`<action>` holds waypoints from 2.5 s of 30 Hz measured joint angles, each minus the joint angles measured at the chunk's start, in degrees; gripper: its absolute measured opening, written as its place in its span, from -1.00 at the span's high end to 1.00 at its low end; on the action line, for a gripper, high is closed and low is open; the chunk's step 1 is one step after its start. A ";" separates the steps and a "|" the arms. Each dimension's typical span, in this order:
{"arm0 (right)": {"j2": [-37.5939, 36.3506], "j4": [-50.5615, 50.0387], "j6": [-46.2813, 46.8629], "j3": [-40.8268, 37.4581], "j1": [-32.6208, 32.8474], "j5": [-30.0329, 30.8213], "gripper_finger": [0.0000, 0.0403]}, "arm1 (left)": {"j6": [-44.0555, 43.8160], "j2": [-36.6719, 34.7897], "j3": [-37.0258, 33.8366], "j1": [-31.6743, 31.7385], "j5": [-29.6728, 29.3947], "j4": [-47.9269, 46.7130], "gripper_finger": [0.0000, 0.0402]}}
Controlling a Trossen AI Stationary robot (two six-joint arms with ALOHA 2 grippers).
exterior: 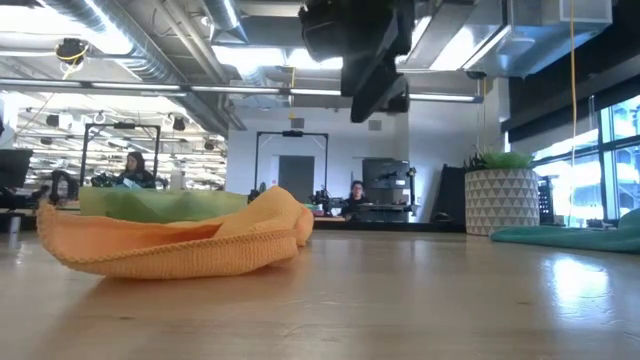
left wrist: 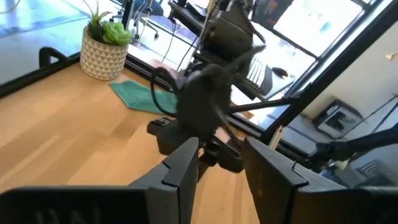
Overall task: Fold microfiber towels
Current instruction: Fold the orange towel
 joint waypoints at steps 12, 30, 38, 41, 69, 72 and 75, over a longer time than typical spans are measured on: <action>-10.02 -4.98 10.82 0.00 3.48 16.46 0.22 | -1.94 0.17 -0.01 0.00 -0.43 2.90 0.40; -31.77 -18.15 17.02 0.00 8.50 30.96 0.22 | 26.79 27.62 38.72 7.53 13.81 -27.62 0.42; -39.01 -23.54 16.79 0.00 11.74 28.37 0.22 | 26.47 35.95 39.69 4.50 27.16 -31.77 0.42; -40.55 -24.00 12.91 0.00 12.90 28.15 0.22 | 29.01 37.77 38.10 1.66 25.74 -34.10 0.42; -43.23 11.94 34.61 -28.89 36.83 29.39 0.22 | 50.53 51.89 24.28 -16.71 26.05 -23.30 0.40; -42.99 19.21 39.78 -32.62 39.54 28.83 0.22 | 57.08 53.07 23.06 -17.53 26.78 -22.82 0.40; -42.86 24.72 44.43 -35.91 41.48 28.92 0.22 | 60.08 54.06 22.67 -16.88 26.14 -23.05 0.40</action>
